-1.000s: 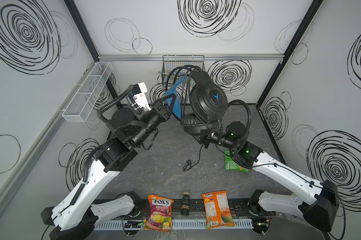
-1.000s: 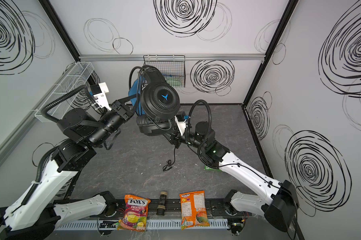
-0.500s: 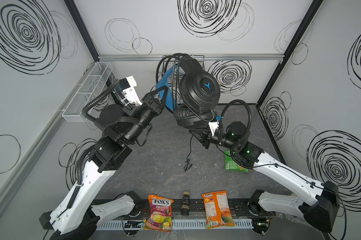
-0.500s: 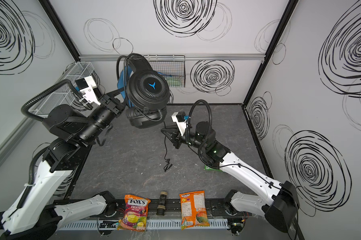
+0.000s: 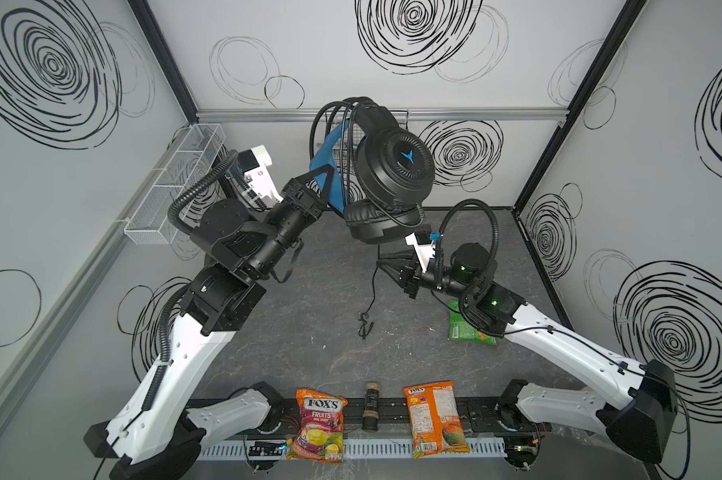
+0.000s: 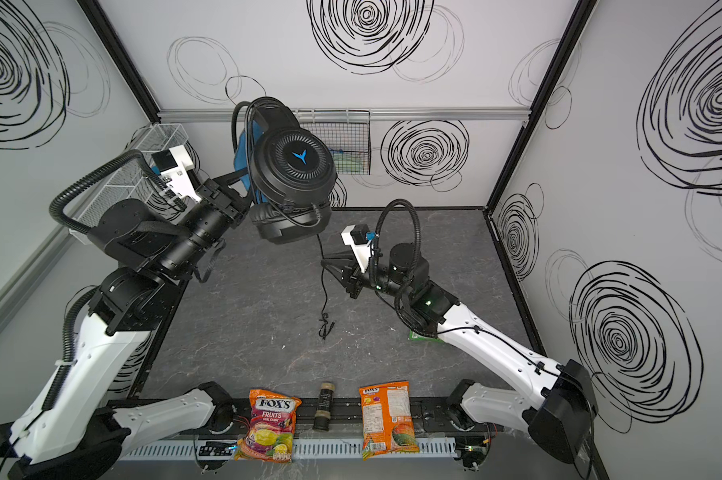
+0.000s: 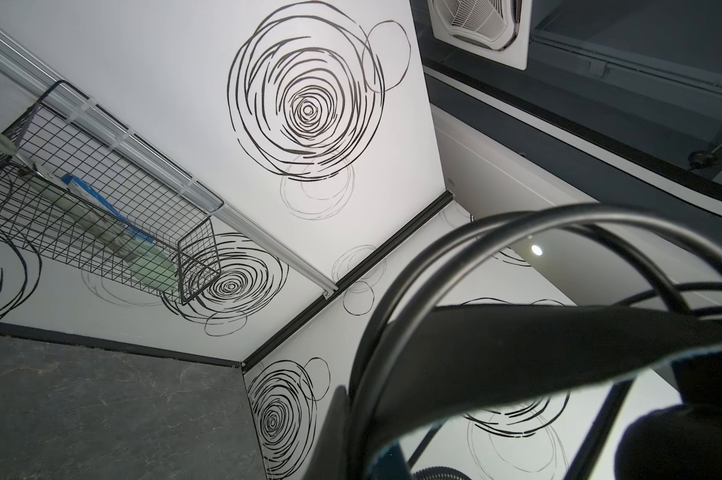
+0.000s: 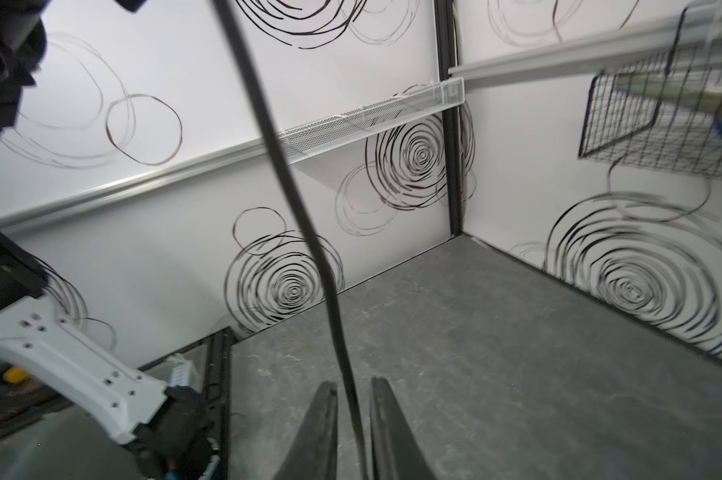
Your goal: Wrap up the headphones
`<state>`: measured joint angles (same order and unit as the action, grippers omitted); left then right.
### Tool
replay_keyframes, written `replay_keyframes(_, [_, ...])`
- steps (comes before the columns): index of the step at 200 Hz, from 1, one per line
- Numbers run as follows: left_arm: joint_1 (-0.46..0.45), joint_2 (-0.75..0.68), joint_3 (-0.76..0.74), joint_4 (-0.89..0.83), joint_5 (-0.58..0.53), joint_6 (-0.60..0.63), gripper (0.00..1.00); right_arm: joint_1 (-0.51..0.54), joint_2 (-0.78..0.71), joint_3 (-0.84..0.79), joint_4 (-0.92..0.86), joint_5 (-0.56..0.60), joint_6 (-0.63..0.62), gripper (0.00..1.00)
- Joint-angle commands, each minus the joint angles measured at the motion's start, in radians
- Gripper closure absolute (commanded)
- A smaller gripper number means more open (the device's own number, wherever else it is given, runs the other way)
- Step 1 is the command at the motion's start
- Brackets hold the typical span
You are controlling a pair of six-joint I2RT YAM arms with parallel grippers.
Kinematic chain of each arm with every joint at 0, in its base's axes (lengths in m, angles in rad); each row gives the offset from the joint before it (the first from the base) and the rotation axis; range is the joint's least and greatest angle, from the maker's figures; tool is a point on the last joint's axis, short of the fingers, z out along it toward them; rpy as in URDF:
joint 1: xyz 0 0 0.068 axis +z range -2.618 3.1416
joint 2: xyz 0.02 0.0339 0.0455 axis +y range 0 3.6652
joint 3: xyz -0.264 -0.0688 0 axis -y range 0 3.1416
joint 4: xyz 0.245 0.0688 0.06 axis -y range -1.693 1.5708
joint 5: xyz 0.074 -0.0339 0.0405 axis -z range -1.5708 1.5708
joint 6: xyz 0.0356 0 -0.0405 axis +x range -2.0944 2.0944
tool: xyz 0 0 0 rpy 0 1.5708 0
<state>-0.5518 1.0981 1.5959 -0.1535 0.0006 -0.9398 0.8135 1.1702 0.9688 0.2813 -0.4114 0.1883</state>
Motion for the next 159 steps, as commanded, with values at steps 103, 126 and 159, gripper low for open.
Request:
replay_keyframes(103, [0.025, -0.050, -0.015, 0.134, 0.005, -0.059, 1.00, 0.013, 0.077, 0.061, 0.055, -0.018, 0.022, 0.78])
replay_keyframes(126, [0.032, -0.049, -0.017, 0.136, 0.014, -0.065, 1.00, 0.018, 0.079, 0.056, 0.053, -0.025, 0.020, 0.87])
replay_keyframes(159, [0.043, -0.054, -0.030, 0.127, 0.013, -0.077, 1.00, 0.048, 0.080, 0.071, 0.015, -0.011, -0.023, 0.99])
